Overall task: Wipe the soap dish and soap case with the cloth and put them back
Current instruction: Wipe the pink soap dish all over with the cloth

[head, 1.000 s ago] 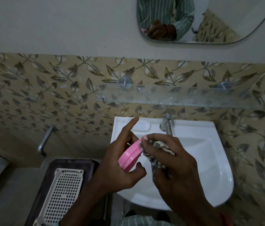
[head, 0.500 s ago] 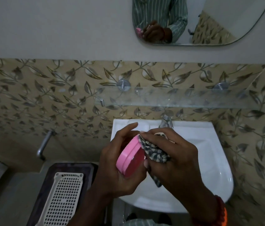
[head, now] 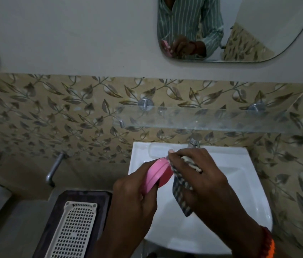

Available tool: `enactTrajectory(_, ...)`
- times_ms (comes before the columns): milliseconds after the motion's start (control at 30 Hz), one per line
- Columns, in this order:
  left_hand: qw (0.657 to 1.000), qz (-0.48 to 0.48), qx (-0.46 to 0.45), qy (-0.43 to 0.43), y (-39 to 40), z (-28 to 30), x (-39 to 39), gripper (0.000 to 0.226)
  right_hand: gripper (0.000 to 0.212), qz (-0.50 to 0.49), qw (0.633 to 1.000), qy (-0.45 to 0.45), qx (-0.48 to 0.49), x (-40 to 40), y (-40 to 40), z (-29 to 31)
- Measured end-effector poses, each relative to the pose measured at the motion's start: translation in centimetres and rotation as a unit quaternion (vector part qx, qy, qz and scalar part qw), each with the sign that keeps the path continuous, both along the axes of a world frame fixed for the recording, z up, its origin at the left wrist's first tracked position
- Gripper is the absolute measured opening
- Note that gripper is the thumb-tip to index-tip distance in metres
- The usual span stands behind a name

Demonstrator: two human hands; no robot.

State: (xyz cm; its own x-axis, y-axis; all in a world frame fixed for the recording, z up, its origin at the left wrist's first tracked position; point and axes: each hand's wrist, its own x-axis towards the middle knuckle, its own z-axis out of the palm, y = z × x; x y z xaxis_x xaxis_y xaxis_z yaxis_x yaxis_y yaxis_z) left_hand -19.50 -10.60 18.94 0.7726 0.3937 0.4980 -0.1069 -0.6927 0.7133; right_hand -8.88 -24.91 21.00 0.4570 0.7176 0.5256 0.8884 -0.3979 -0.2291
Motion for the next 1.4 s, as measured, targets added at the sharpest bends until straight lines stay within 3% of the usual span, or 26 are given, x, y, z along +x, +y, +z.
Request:
enactTrajectory(67,1.000,-0.004,0.011,0.004,0.0,0.1,0.1,0.057,0.061,-0.018,0.999,0.041,0.007,-0.1,-0.1,0.4)
enactTrajectory(200,0.999,-0.031,0.009,0.000,-0.3,0.5,0.5,0.030,0.030,0.065,0.993,0.076,0.061,-3.1,0.6,0.5)
enactTrajectory(267,0.999,-0.050,-0.006,-0.005,-0.1,0.8,0.6,0.029,0.025,0.095,0.989,0.088,0.066,-3.3,0.2,0.7)
enactTrajectory(333,0.998,-0.056,0.009,-0.010,0.2,0.9,0.3,0.035,0.044,0.080,0.996,0.042,0.024,-2.3,-0.3,1.1)
enactTrajectory(400,0.998,-0.051,0.040,-0.016,0.3,0.6,-0.1,0.041,0.061,0.020,0.997,0.070,0.032,-1.3,-1.0,1.4)
enactTrajectory(500,0.998,-0.049,0.050,-0.005,0.1,0.2,-0.2,0.037,0.065,-0.018,0.996,0.080,0.024,-1.9,-0.6,1.6)
enactTrajectory(600,0.998,-0.047,0.035,-0.027,-0.2,0.1,0.2,0.019,0.058,0.031,0.999,0.040,-0.006,-3.5,-0.5,0.8)
enactTrajectory(667,0.998,-0.044,0.006,-0.045,-0.1,-0.2,-0.2,0.026,0.053,0.027,0.999,0.019,-0.003,-3.1,-0.9,0.3)
enactTrajectory(767,0.998,-0.035,-0.030,-0.045,-0.2,-1.0,-0.8,0.062,0.066,-0.046,0.996,0.063,0.045,-1.7,-1.4,-0.1)
enactTrajectory(833,0.998,-0.017,-0.030,-0.044,-0.6,-1.3,-0.7,0.069,0.064,-0.035,0.996,0.066,0.055,-2.4,-1.0,-0.1)
enactTrajectory(933,0.997,-0.014,-0.040,-0.065,-1.1,-0.8,-0.4,0.036,0.035,0.030,0.968,0.200,0.145,-5.0,0.7,0.2)
enactTrajectory(1000,0.996,-0.010,-0.048,-0.068,-1.3,-0.3,-0.3,0.025,0.026,0.046,0.954,0.236,0.178,-5.8,1.3,0.2)
enactTrajectory(1067,0.996,-0.010,-0.065,-0.067,-1.3,-0.2,-0.5,0.028,0.028,0.039,0.957,0.222,0.183,-5.3,0.8,0.3)
enactTrajectory(1167,0.994,-0.008,-0.063,-0.085,-1.4,-0.5,-1.1,0.047,0.058,-0.024,0.994,0.052,0.089,-3.6,-0.5,0.9)
enactTrajectory(1200,0.995,-0.008,-0.057,-0.084,-1.5,-0.7,-1.1,0.050,0.064,-0.051,0.996,0.040,0.067,-3.4,-0.8,0.9)
enactTrajectory(1267,0.996,-0.010,-0.050,-0.074,-1.7,-0.8,-1.0,0.051,0.059,-0.048,0.996,0.044,0.056,-4.0,-0.9,1.0)
enactTrajectory(1333,0.996,-0.018,-0.036,-0.080,-1.8,-0.8,-0.9,0.040,0.032,0.004,0.996,0.033,0.085,-5.2,-0.5,1.1)
enactTrajectory(1400,0.995,-0.014,-0.041,-0.085,-1.7,-0.8,-1.0,0.037,0.033,0.018,0.996,0.033,0.084,-6.0,-0.4,1.3)
